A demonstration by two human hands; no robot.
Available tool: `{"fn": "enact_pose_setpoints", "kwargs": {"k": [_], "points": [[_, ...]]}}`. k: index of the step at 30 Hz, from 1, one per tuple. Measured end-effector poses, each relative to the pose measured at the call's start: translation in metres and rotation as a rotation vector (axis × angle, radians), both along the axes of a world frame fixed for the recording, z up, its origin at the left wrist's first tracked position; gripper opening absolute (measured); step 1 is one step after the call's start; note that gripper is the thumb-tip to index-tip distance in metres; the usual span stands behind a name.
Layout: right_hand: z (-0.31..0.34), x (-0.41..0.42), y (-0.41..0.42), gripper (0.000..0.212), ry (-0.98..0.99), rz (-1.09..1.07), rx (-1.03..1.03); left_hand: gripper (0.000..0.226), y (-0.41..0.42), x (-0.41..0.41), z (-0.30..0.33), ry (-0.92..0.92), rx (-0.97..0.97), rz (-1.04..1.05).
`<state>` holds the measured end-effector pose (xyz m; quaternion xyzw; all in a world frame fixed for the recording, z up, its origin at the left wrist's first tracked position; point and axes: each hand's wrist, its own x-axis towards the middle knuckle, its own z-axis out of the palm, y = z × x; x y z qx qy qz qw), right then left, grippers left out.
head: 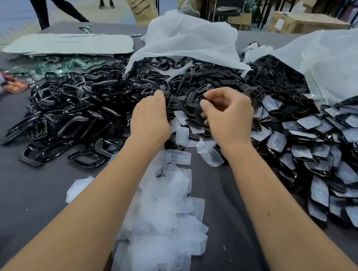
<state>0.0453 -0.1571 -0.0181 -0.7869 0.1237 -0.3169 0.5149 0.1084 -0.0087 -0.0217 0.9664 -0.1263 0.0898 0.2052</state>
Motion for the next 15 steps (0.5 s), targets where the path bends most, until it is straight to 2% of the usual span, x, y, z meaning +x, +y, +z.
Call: {"fn": "enact_pose_setpoints", "kwargs": {"k": [2, 4, 10, 12, 15], "points": [[-0.005, -0.005, 0.015, 0.010, 0.003, 0.100, 0.380, 0.035, 0.007, -0.002, 0.001, 0.007, -0.035, 0.008], [-0.010, -0.012, 0.028, 0.010, 0.013, 0.163, 0.590, 0.035, 0.014, -0.003, -0.001, -0.003, -0.076, 0.007], [-0.014, -0.022, 0.051, 0.020, -0.004, 0.341, 0.913, 0.044, 0.030, -0.008, -0.001, -0.049, -0.165, 0.040], [-0.015, -0.026, 0.055, 0.023, -0.024, 0.465, 1.024, 0.044, 0.035, -0.010, 0.002, -0.082, -0.278, 0.068], [-0.018, -0.033, 0.057, 0.027, -0.019, 0.581, 1.086, 0.030, 0.046, -0.018, 0.009, -0.068, -0.524, 0.121]]}}
